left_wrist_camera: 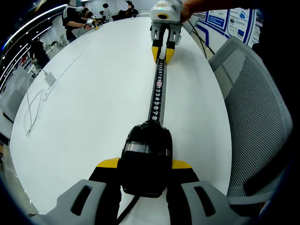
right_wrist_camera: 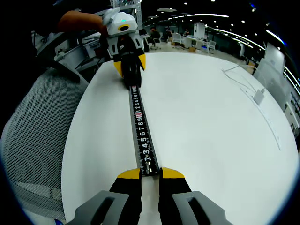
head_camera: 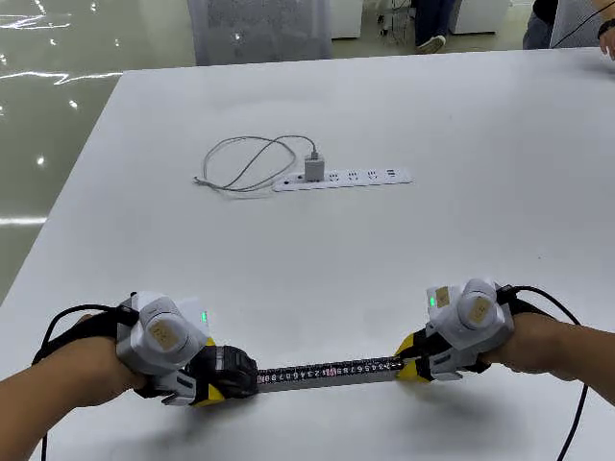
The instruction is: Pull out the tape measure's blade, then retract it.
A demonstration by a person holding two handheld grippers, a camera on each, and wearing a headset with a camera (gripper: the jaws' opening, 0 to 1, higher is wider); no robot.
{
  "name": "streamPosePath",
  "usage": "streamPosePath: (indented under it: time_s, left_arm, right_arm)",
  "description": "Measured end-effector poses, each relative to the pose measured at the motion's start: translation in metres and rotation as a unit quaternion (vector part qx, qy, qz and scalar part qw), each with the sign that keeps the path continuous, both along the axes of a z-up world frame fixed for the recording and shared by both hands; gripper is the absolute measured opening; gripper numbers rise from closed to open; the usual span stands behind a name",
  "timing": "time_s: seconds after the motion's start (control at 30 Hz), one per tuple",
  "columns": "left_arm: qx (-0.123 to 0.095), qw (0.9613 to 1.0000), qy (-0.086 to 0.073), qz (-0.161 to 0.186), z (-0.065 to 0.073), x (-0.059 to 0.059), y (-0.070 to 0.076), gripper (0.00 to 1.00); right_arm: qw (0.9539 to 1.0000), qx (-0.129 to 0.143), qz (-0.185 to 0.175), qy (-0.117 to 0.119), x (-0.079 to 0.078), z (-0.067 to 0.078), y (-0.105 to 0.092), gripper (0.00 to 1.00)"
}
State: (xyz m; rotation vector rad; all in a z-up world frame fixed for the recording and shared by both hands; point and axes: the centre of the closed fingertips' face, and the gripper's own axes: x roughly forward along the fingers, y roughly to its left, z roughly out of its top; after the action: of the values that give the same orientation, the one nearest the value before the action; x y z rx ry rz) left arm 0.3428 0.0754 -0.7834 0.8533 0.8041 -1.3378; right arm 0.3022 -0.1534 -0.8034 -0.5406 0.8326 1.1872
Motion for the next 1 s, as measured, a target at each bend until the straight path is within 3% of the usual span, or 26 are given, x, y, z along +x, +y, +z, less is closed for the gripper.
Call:
streamPosePath:
  time_s: [1.0]
  left_arm:
    - [0.002, 1.0000, 0.001, 0.000, 0.000, -0.001, 0.000, 0.32]
  right_arm:
    - [0.9999, -0.006, -0.007, 0.004, -0.001, -0.001, -0.016, 0.08]
